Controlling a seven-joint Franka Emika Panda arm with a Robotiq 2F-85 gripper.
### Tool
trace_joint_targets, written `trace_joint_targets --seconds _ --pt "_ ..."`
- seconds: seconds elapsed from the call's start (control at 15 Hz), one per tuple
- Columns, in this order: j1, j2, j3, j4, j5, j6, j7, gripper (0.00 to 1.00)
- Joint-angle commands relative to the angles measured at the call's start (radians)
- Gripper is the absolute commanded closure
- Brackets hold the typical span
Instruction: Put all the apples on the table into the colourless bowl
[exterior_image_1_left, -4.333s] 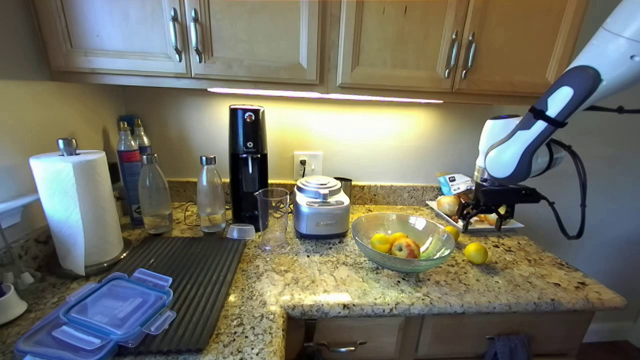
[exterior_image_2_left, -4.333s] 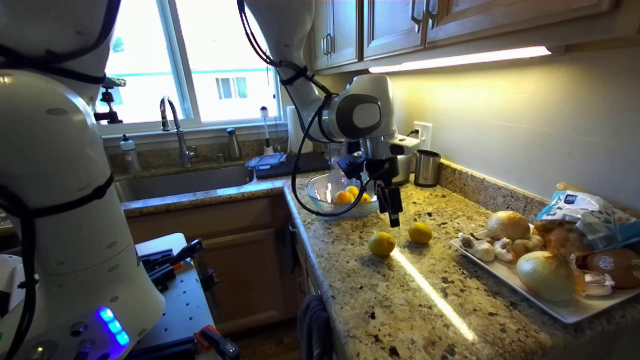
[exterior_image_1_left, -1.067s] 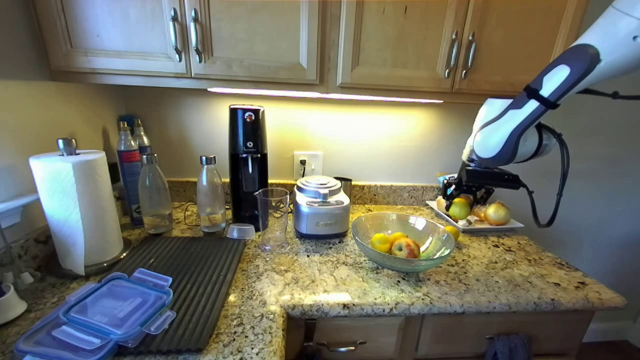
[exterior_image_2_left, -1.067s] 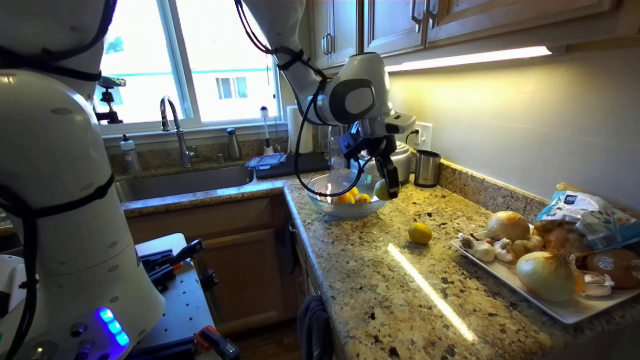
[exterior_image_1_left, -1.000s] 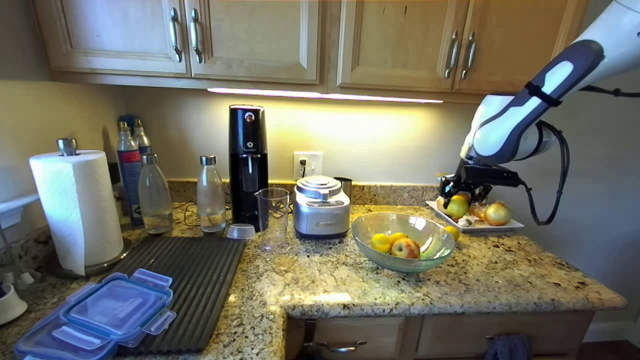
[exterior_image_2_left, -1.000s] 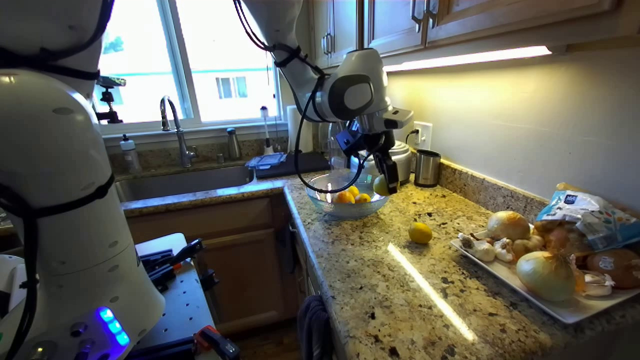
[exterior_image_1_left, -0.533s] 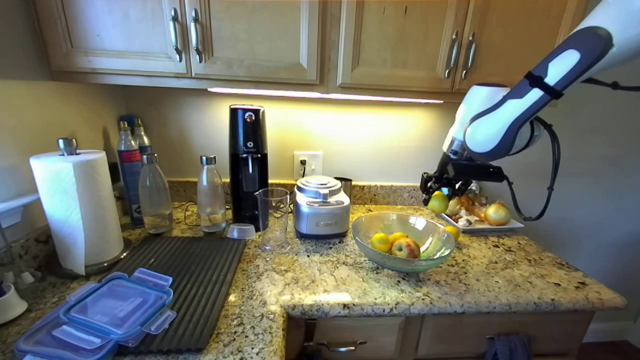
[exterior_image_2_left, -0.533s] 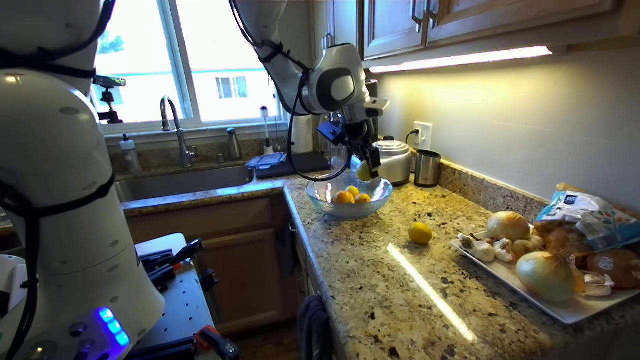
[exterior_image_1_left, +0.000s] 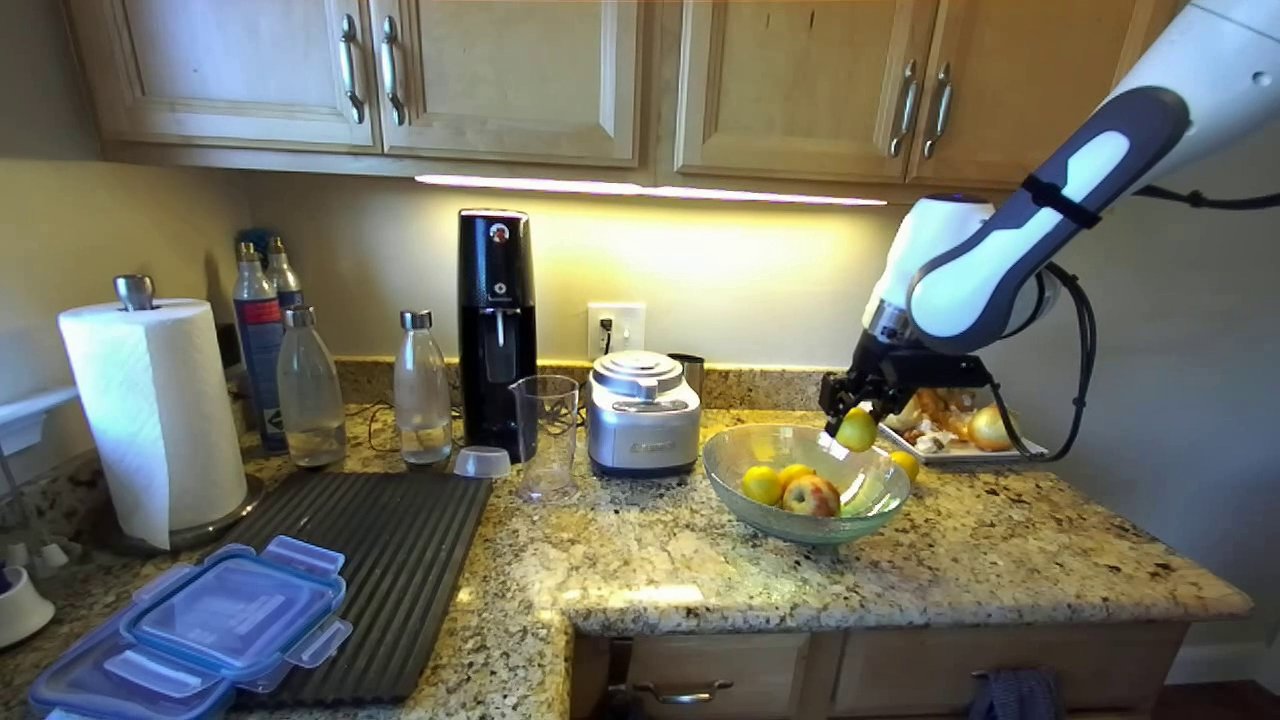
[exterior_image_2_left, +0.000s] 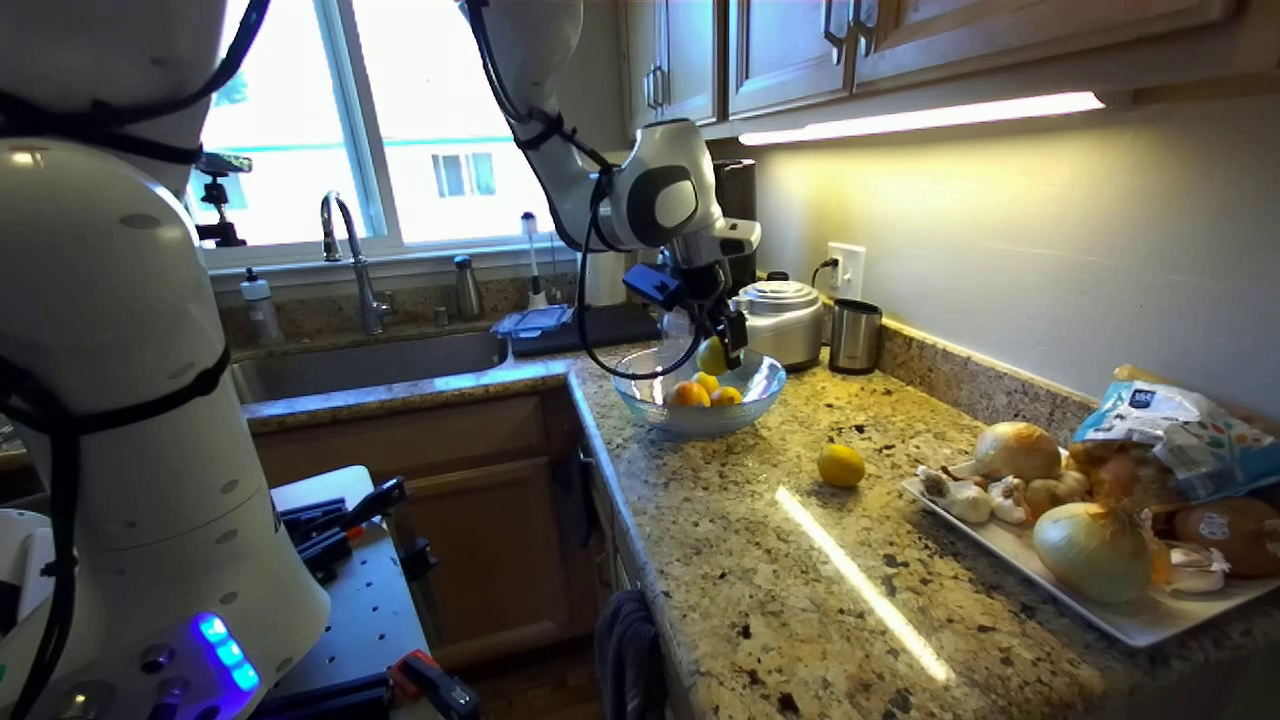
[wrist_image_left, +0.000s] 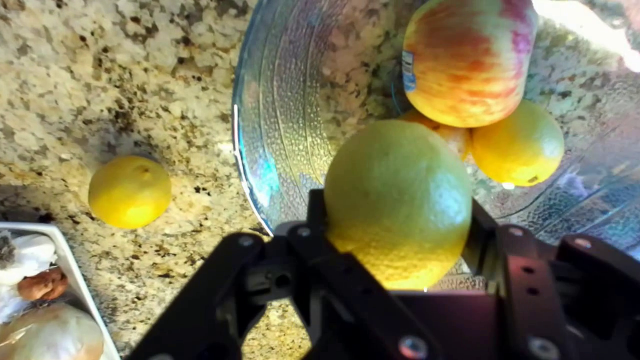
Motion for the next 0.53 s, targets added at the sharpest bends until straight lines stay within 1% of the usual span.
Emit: trace_joint_targets --seconds 0.0,0.33,0.47 --pt "0.008 0.065 -0.019 0.031 -0.024 0.048 -0.039 0.63" --pt "0.018 0.134 -0.022 0.065 -0.019 0.054 -0.073 0.63" --pt "0.035 0.149 -0.034 0.071 -0.025 0.058 -0.072 0.63"
